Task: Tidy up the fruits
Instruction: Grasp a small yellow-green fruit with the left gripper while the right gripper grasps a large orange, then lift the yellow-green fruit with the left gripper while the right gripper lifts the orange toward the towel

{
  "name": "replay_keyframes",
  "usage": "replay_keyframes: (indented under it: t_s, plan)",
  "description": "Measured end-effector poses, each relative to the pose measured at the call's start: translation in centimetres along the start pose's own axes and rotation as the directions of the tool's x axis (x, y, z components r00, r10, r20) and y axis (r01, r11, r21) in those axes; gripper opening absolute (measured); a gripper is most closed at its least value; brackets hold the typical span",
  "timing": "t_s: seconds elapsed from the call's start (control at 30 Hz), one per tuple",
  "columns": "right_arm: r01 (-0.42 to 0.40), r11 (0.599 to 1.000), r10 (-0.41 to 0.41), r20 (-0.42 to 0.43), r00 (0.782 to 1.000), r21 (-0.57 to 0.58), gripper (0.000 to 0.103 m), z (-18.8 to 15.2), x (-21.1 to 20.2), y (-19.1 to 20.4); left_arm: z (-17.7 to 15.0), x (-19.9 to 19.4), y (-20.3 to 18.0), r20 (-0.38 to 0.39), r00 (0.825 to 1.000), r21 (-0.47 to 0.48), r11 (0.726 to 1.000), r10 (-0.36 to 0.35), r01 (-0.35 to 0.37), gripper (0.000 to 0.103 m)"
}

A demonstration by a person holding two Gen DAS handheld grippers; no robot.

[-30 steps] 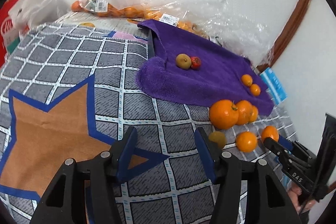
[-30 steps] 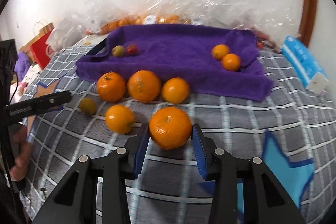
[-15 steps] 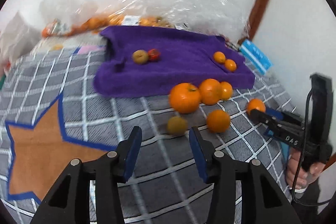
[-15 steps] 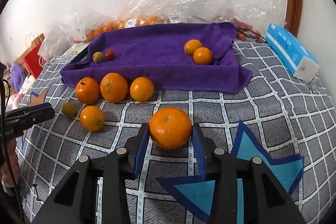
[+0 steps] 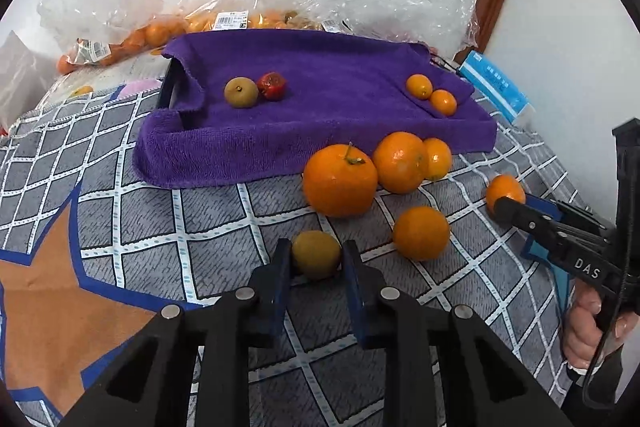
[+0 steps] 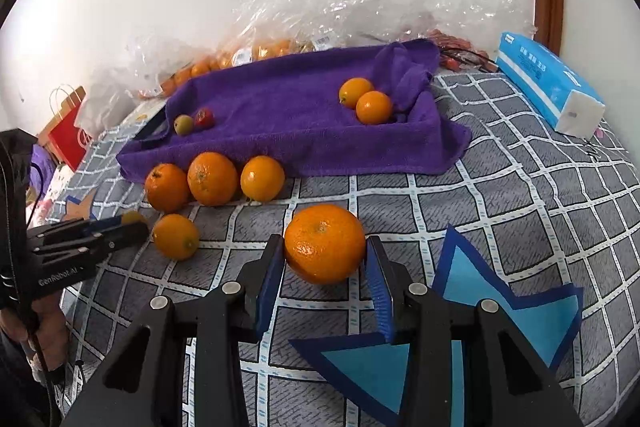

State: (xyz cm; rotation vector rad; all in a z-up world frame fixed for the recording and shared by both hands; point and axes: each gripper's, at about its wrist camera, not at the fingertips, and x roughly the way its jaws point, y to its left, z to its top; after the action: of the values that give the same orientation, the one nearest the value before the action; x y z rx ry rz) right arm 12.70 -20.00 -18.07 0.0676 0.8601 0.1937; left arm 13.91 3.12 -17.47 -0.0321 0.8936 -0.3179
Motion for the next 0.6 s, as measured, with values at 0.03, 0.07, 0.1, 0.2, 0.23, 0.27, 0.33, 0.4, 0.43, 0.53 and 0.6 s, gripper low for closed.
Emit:
replay_keyframes:
  t_s: [0.03, 0.07, 0.1, 0.2, 0.23, 0.27, 0.33, 0.4, 0.43, 0.53, 0.6]
  plan:
    - [0.017, 1.0, -0.017, -0.018, 1.0, -0.01, 0.041, 0.0, 0.4, 0.2, 0.0, 0.0, -0.2, -0.001, 1.0, 0.007, 1.0, 0.008, -0.008, 0.024]
    - [0.029, 0.999, -0.029, -0.023, 0.999, -0.018, 0.041, 0.1, 0.5, 0.5, 0.0, 0.1, -0.3, -0.003, 1.0, 0.012, 1.0, 0.012, -0.012, 0.024]
    - [0.038, 0.999, -0.039, -0.021, 0.999, -0.03, 0.041, 0.1, 0.5, 0.7, 0.0, 0.1, -0.3, -0.003, 1.0, 0.013, 1.0, 0.01, -0.01, 0.024]
    - [0.039, 0.999, -0.04, -0.035, 0.999, -0.024, 0.041, 0.1, 0.8, 0.6, 0.1, 0.0, 0.1, -0.002, 1.0, -0.007, 1.0, -0.014, 0.014, 0.024]
    - [0.036, 0.999, -0.037, -0.046, 0.998, -0.016, 0.041, 0.1, 1.0, 0.4, 0.0, 0.0, 0.3, -0.001, 1.0, -0.017, 1.0, -0.024, 0.024, 0.024]
    - [0.037, 0.999, -0.038, -0.045, 0.998, -0.014, 0.041, 0.2, 1.0, 0.4, 0.1, 0.0, 0.5, 0.001, 0.999, -0.032, 0.999, -0.038, 0.038, 0.024]
    - [0.044, 0.999, -0.045, -0.046, 0.998, -0.018, 0.041, 0.2, 1.2, 0.5, 0.1, 0.0, 0.9, 0.007, 0.998, -0.057, 0.996, -0.064, 0.065, 0.024]
    - [0.055, 0.998, -0.056, -0.045, 0.997, -0.028, 0.041, 0.2, 1.2, 0.8, 0.1, -0.1, 0.8, 0.011, 0.997, -0.051, 0.996, -0.077, 0.077, 0.024]
    - [0.057, 0.998, -0.058, -0.042, 0.997, -0.032, 0.041, 0.2, 1.1, 0.9, 0.1, -0.1, 0.6, 0.013, 0.997, -0.041, 0.996, -0.077, 0.077, 0.024]
    - [0.032, 0.998, -0.033, -0.019, 0.999, -0.051, 0.04, 0.1, 0.6, 1.2, 0.0, -0.7, 0.0, 0.04, 0.996, -0.013, 0.997, -0.079, 0.079, 0.024]
    - [0.021, 0.999, -0.021, 0.0, 1.0, -0.049, 0.04, 0.0, 0.2, 1.1, 0.0, -1.1, 0.0, 0.062, 0.995, -0.013, 0.997, -0.075, 0.076, 0.024]
